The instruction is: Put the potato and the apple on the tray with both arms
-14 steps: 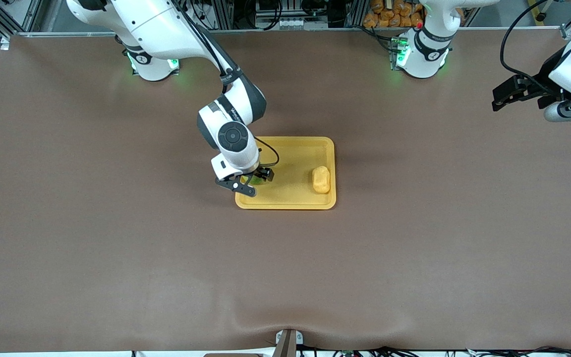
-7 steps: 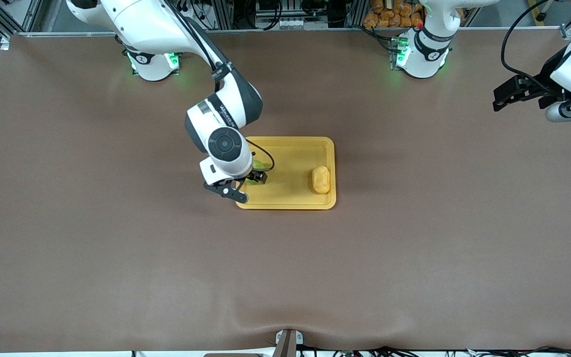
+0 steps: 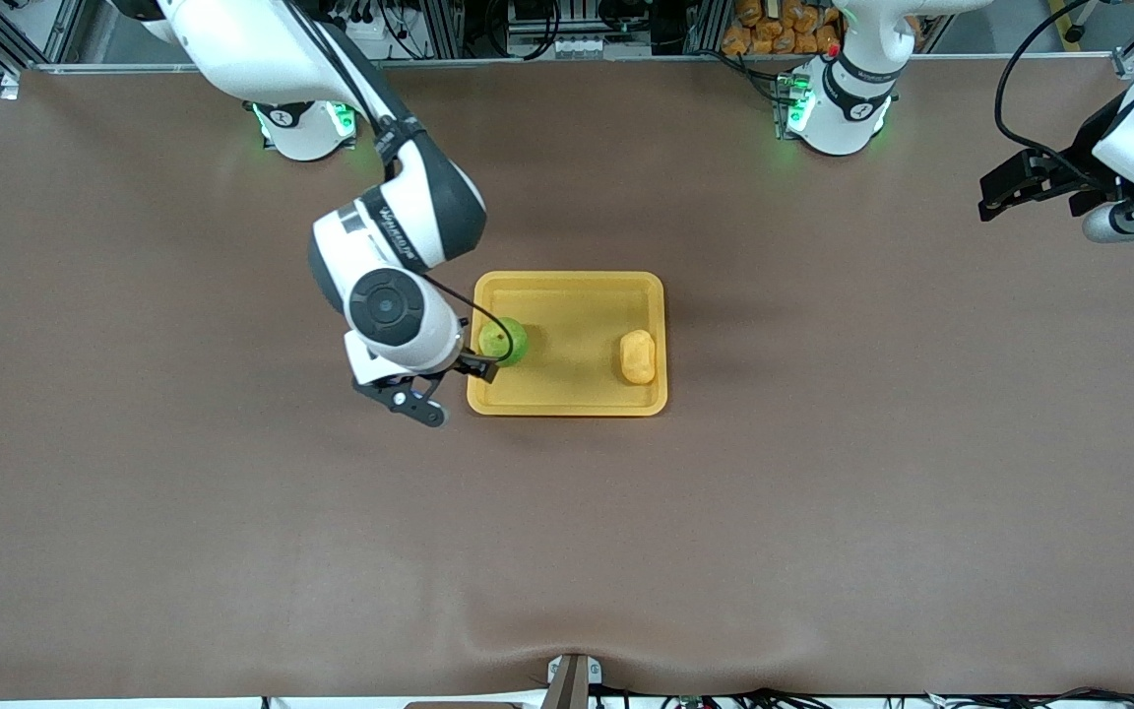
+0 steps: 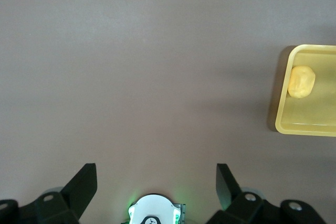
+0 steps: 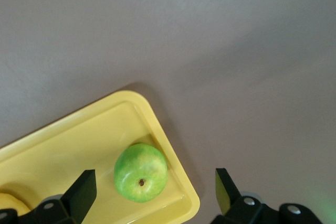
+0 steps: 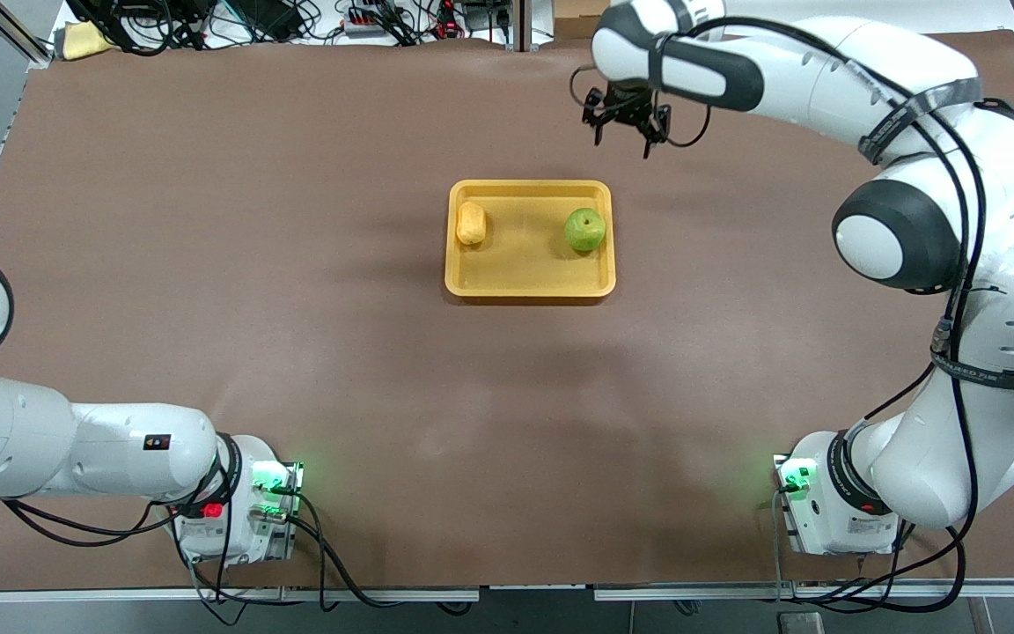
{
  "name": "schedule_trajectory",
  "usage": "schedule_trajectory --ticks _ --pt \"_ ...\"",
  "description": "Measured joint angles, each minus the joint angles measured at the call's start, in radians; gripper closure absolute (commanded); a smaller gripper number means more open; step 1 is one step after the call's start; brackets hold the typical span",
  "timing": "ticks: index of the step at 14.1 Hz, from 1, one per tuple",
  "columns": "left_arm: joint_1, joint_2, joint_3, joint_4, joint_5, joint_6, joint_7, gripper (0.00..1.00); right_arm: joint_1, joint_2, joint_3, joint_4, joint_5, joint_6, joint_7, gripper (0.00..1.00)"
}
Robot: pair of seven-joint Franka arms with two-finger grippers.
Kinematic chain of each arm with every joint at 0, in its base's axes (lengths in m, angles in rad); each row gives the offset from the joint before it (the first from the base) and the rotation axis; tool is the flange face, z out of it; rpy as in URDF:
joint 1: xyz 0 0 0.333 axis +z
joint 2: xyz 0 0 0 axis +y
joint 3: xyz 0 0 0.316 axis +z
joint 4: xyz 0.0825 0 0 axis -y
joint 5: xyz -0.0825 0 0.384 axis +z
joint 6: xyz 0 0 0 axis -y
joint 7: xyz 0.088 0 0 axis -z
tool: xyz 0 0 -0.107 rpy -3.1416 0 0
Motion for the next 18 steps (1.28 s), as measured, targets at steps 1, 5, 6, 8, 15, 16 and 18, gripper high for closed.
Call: schedule_trajectory --ticks 1,5,6,8,15,16,18 --pt "0.0 0.0 0.0 0.0 0.0 0.0 0.0 0.0 -0.012 -0.003 0.0 0.009 0.0 -0.012 0.0 0.0" --pt "0.0 0.0 0.0 0.0 0.0 0.0 0.0 0.0 -0.071 -0.043 -0.002 0.024 0.0 -0.074 0.0 0.0" --pt "0.0 0.0 0.0 0.0 0.0 0.0 0.0 0.0 -0.094 -0.058 -0.003 0.026 0.0 -0.092 0.0 0.0" --pt "0.0 0.0 0.0 0.0 0.0 0.0 0.0 0.0 -0.146 -0.088 -0.004 0.032 0.0 -0.163 -0.001 0.0" --pt "0.0 -0.002 0.0 0.0 0.0 0.0 0.0 0.0 -0.282 -0.14 -0.002 0.111 0.0 -0.365 -0.136 0.0" --pt "0.0 -0.002 0.001 0.0 0.0 0.0 0.0 0.0 -0.293 -0.152 -0.002 0.117 -0.001 -0.369 -0.163 0.0" --pt "0.0 -0.002 0.001 0.0 0.0 0.0 0.0 0.0 -0.311 -0.188 -0.003 0.127 -0.007 -0.376 -0.221 0.0"
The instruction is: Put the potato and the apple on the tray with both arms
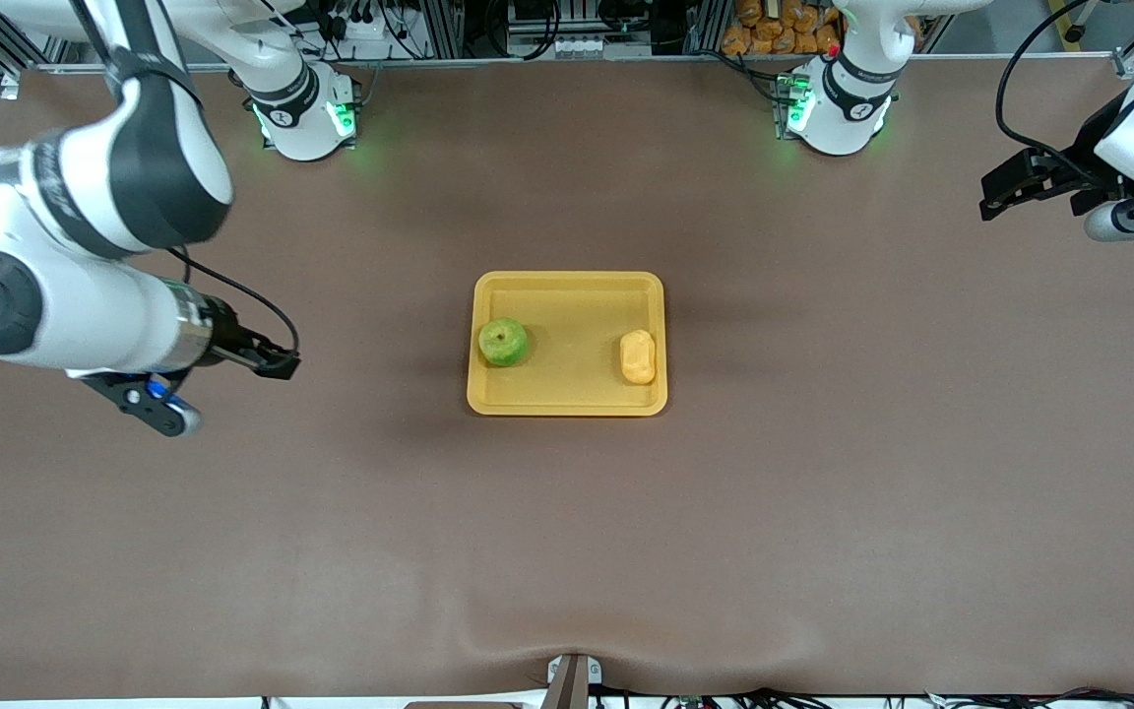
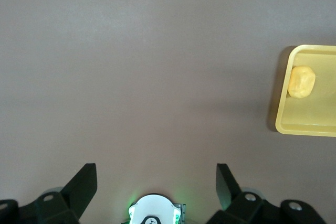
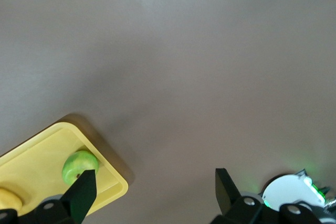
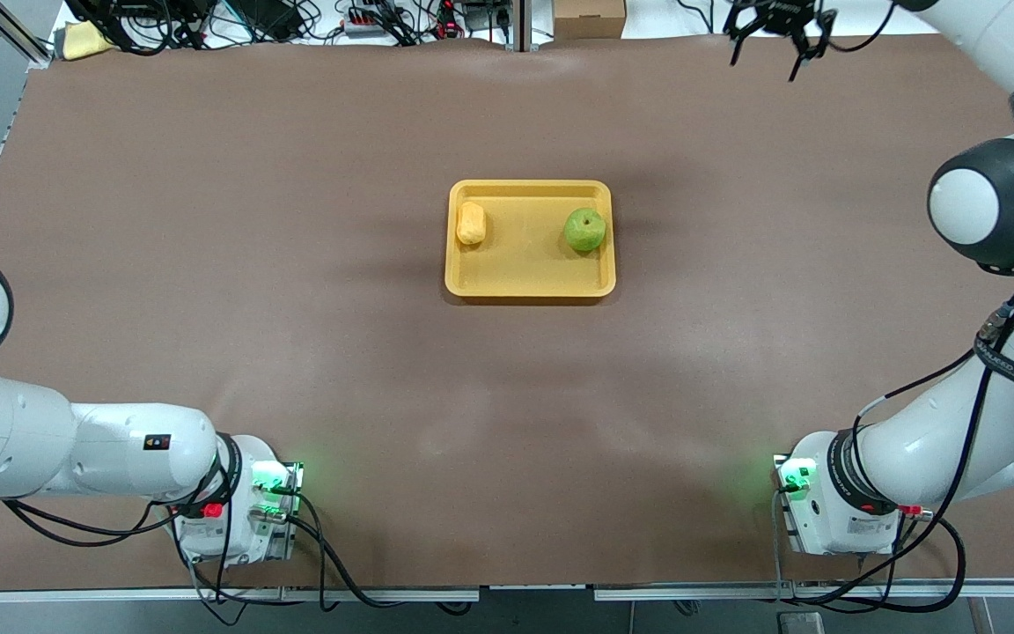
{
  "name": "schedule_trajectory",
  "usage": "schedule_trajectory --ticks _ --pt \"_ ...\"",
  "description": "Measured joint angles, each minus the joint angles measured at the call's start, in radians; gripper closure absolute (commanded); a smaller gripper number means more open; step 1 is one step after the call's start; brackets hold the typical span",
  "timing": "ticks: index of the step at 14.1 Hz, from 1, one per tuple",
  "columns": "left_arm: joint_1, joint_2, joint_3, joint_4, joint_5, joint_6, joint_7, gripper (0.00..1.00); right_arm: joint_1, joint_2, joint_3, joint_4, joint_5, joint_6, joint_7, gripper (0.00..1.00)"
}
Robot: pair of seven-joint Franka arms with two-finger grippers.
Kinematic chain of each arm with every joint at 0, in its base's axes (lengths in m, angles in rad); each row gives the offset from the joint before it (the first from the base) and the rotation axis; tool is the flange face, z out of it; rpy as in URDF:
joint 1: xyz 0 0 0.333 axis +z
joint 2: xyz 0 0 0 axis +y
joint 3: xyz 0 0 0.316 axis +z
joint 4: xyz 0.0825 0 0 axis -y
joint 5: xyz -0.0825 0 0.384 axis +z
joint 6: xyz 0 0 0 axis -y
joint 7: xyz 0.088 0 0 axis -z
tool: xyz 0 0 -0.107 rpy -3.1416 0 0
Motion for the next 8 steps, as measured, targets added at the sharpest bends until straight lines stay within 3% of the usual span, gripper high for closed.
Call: schedule_trajectory --ticks 8 --pt "0.0 0.0 0.0 -0.001 0.0 -0.001 0.0 0.0 -0.146 -0.11 -0.003 0.002 -0.027 -0.06 -0.308 0.0"
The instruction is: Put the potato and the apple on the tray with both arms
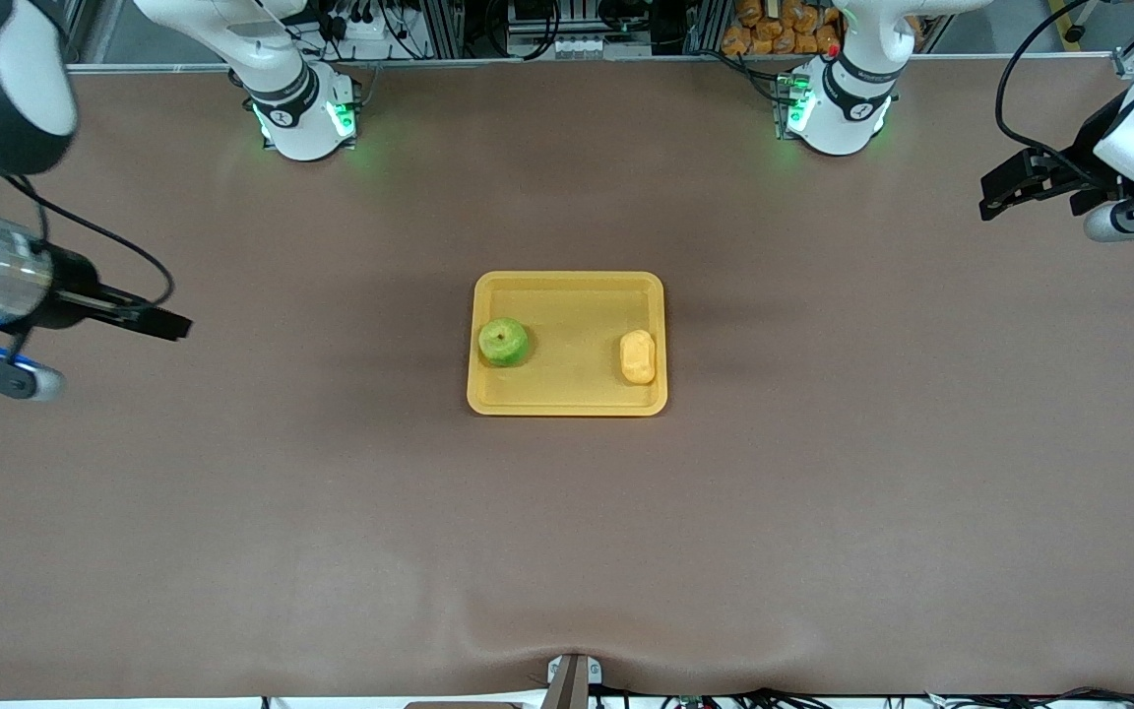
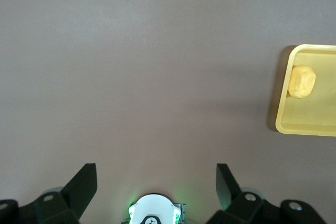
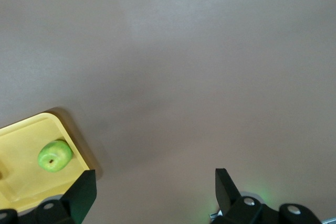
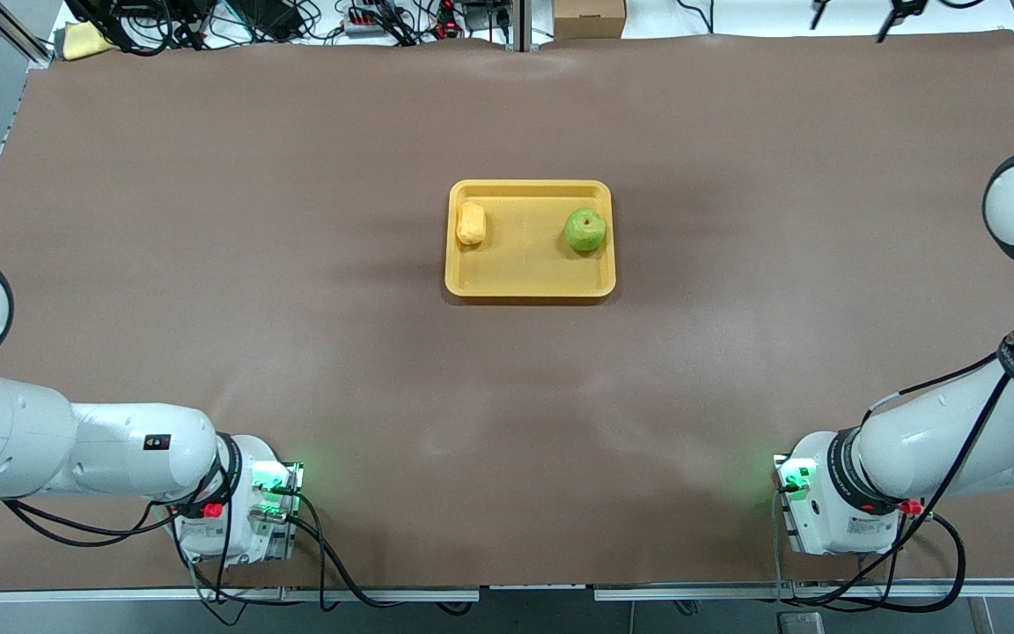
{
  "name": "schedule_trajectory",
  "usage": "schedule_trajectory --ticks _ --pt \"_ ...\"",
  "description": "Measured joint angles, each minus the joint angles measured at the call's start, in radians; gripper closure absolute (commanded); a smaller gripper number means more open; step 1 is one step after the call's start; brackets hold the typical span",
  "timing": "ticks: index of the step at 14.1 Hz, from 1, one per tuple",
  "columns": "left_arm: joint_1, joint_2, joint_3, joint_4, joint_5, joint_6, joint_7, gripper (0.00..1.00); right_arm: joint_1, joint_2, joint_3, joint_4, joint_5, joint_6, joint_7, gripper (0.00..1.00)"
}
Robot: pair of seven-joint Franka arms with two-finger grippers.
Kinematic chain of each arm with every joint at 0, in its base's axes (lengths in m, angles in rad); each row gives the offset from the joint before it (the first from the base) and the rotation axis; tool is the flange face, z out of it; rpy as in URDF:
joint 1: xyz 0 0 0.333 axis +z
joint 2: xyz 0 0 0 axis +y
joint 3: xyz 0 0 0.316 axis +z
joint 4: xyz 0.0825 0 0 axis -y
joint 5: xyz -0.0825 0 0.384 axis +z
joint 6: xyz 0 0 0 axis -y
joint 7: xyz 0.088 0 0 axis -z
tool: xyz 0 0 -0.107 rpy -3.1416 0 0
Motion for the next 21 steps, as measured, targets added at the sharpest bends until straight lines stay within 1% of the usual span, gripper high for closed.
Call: schedule_trajectory --ticks 4,8,11,14,16,18,21 --pt "0.0 0.0 0.0 -0.001 0.0 0.0 0.0 0.0 -0.037 -0.047 0.0 -0.007 0.0 -0.011 -0.119 0.0" --pt "0.0 0.0 0.0 -0.004 0.0 0.0 0.0 0.0 -0.049 -0.142 0.001 -0.066 -0.022 -0.004 -0.219 0.0" --pt "0.0 0.0 0.0 -0.004 0.0 0.0 0.0 0.0 -0.056 -0.222 0.0 -0.141 -0.029 0.033 -0.226 0.0" --pt "0.0 0.0 0.001 -0.002 0.0 0.0 0.0 0.0 -0.063 -0.314 0.0 -0.266 -0.03 0.123 -0.239 0.0" --pt "0.0 0.0 0.001 0.006 0.0 0.0 0.0 0.0 -0.073 -0.337 0.0 -0.293 -0.034 0.144 -0.276 0.0" --pt "0.001 0.0 0.002 0.013 0.0 0.0 0.0 0.0 -0.11 -0.339 -0.002 -0.293 -0.034 0.149 -0.347 0.0" --pt "0.001 0.0 0.004 0.019 0.0 0.0 0.0 0.0 -0.138 -0.338 -0.002 -0.286 -0.034 0.154 -0.387 0.0"
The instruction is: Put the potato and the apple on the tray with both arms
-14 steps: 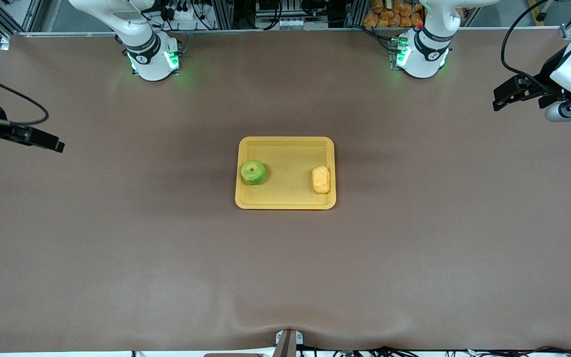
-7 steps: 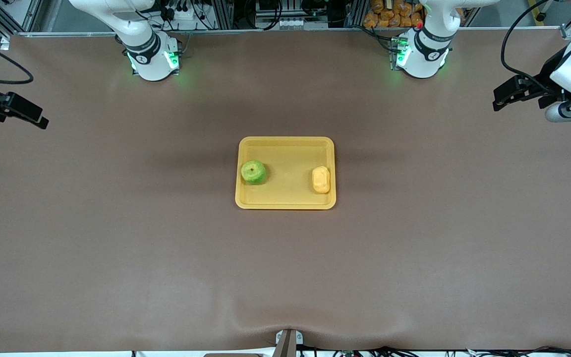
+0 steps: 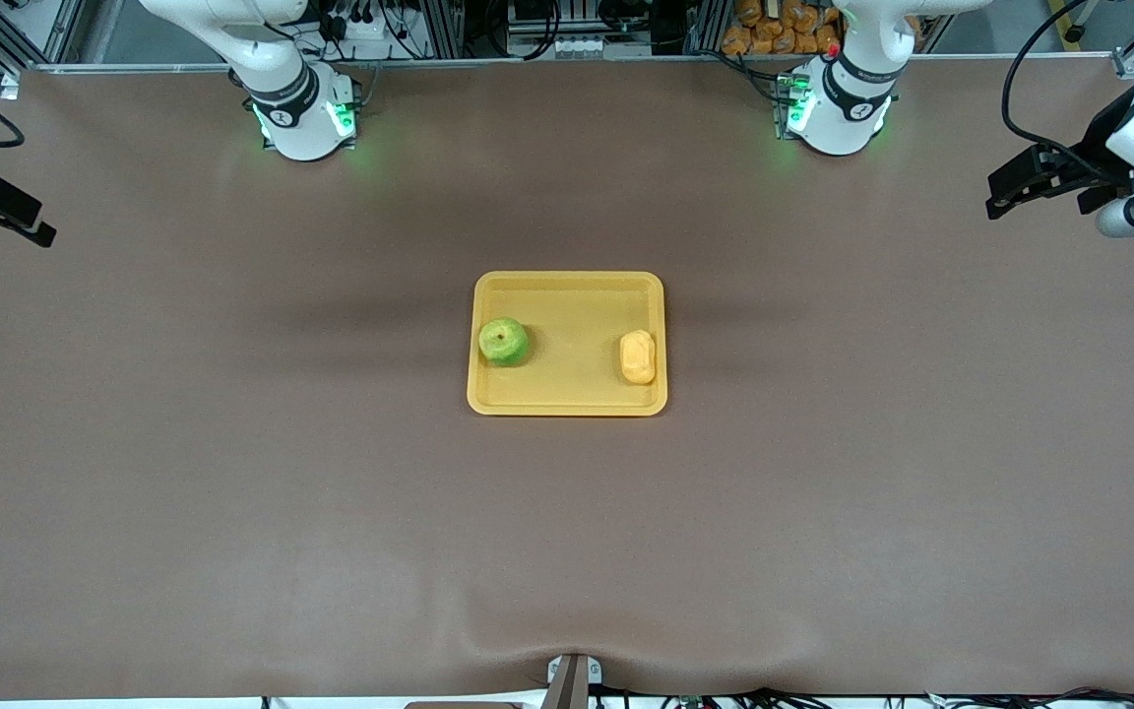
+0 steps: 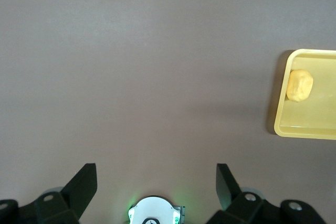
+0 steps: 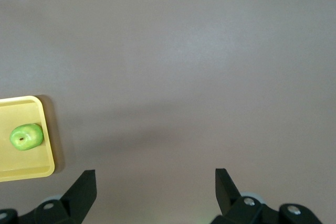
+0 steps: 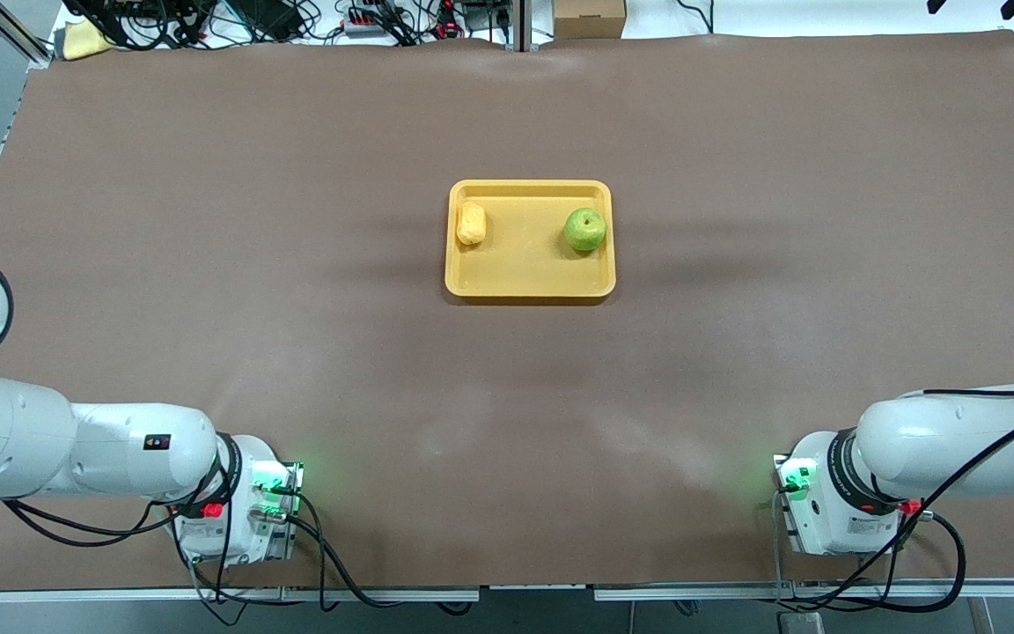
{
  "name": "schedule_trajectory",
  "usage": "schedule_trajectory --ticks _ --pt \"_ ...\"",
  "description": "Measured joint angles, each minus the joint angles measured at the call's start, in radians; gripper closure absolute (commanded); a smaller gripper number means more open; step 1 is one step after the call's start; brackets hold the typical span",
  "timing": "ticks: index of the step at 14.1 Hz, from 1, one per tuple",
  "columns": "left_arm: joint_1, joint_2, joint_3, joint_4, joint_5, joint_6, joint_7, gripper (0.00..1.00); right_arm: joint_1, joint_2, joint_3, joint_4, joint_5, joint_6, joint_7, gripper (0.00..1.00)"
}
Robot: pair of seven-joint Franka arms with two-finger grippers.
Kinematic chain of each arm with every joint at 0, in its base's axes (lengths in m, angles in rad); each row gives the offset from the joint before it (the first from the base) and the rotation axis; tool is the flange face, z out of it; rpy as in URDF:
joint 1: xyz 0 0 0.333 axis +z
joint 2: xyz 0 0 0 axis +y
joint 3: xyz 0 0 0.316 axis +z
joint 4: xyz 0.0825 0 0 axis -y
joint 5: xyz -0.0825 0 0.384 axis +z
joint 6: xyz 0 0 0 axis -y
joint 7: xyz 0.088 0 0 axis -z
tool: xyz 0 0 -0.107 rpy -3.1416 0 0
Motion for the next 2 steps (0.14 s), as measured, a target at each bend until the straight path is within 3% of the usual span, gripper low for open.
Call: schedule_trajectory --ticks 2 --pt "0.0 0.0 0.0 0.002 0.0 0.0 0.0 0.0 0.002 0.003 0.011 0.011 0.0 0.0 -0.001 0.0"
